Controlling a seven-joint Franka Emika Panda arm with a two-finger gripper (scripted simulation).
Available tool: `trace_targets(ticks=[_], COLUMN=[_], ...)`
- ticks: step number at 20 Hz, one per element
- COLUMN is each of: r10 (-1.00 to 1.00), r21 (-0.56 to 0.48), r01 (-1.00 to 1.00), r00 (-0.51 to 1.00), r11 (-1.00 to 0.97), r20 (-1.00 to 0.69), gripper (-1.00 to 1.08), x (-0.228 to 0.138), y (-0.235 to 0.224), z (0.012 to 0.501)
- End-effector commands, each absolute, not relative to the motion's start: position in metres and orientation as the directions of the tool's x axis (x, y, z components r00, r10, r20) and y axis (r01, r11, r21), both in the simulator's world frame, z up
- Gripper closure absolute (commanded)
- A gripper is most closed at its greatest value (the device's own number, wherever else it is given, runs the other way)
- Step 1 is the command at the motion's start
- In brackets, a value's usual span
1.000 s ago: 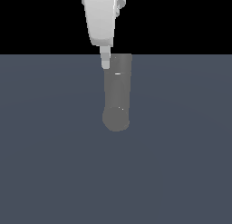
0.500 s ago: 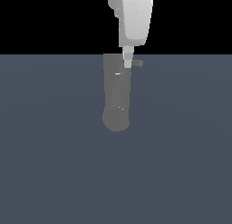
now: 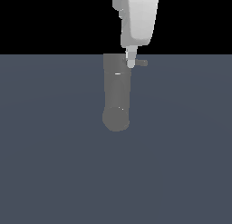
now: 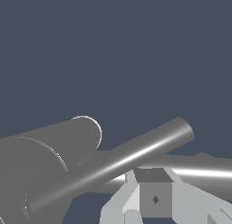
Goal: Turn on the faucet by rotating a designated handle.
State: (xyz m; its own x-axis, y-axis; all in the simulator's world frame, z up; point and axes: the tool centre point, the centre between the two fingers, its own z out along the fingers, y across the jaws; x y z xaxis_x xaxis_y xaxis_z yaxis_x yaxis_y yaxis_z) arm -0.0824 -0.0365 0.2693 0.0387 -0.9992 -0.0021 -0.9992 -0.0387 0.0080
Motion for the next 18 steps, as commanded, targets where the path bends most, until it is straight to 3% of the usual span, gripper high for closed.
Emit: trace_targets(ticks=[1, 18], r10=[-1.0, -1.0], r21=[0.0, 0.0], r01=[-1.0, -1.0], r00=[0.015, -0.003], r11=[-0.015, 0.003], r20=[0.0, 0.0], gripper=[1.08, 1.08], x=[-0.075, -0.046], y=[-0.054, -0.089], z=[0.269, 0.269])
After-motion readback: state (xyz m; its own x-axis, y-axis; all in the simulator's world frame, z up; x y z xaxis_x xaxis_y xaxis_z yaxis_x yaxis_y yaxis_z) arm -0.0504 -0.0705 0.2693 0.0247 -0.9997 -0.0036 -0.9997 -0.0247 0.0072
